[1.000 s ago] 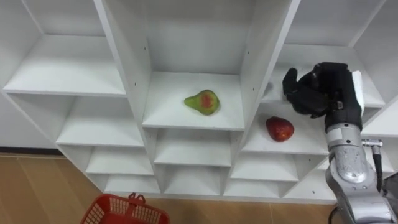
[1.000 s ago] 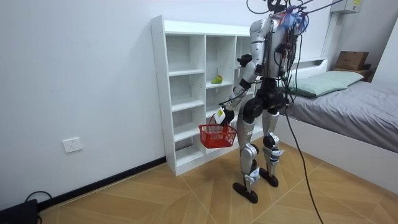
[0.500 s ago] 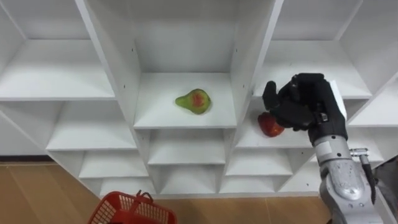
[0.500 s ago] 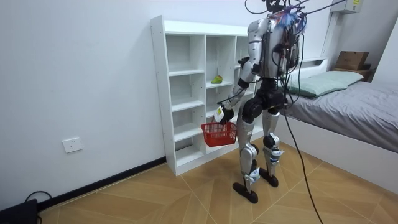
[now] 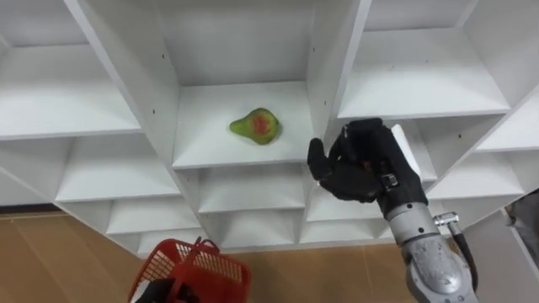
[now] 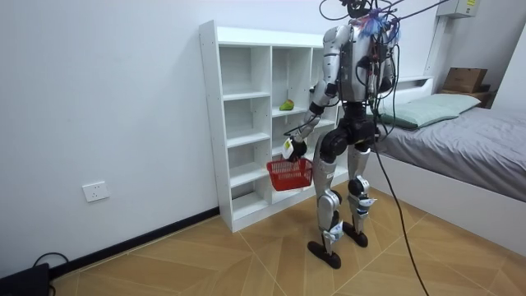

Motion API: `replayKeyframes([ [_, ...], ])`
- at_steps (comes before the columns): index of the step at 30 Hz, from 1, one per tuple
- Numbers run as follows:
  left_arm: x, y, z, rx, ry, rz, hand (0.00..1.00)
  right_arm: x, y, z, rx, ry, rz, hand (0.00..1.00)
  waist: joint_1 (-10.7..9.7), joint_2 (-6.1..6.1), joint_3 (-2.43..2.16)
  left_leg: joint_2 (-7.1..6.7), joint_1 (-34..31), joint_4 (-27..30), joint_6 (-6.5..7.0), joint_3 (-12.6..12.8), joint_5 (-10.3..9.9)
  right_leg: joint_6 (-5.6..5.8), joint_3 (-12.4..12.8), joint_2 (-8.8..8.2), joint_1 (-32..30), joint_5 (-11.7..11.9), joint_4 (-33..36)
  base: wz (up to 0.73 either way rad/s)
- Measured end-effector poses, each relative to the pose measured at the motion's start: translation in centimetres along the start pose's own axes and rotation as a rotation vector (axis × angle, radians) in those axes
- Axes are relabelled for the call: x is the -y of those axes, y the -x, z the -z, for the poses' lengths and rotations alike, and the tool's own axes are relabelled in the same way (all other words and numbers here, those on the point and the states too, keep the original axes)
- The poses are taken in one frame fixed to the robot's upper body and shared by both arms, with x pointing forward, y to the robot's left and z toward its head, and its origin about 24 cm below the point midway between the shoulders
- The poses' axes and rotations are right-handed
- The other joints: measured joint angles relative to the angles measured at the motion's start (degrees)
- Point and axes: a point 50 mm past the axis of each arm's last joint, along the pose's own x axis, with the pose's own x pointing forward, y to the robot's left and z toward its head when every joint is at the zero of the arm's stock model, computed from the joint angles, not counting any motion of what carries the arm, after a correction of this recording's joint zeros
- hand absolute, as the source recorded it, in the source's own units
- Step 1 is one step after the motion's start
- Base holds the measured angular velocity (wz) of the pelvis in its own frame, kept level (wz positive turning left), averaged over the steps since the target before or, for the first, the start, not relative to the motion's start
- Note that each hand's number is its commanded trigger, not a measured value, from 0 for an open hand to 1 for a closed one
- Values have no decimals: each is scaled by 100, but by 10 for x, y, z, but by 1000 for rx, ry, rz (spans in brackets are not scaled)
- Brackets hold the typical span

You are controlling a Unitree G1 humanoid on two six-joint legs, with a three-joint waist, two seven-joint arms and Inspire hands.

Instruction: Collect fruits from the closet

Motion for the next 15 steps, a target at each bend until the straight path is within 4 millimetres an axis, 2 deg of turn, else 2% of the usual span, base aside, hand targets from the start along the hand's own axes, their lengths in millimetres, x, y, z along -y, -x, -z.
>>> replayKeyframes([
  [4,6,-2,-7,19,-26,23,100,-5,-4,5,-13,-1,-13,100,1,-4,13,3,-117,54,5,-17,3,-7,-7,-2,-95,24,-3,0],
  [11,11,-11,-44,120,-19,44,100,-17,-15,9,-26,6,-85,100,55,2,37,7,-478,144,40,-23,43,-13,-18,-6,-416,133,0,0],
  [15,20,-15,-71,203,-10,71,100,-32,-21,11,-32,48,-160,100,134,-2,72,8,-712,201,50,-28,74,-23,-17,-12,-626,174,21,0],
])
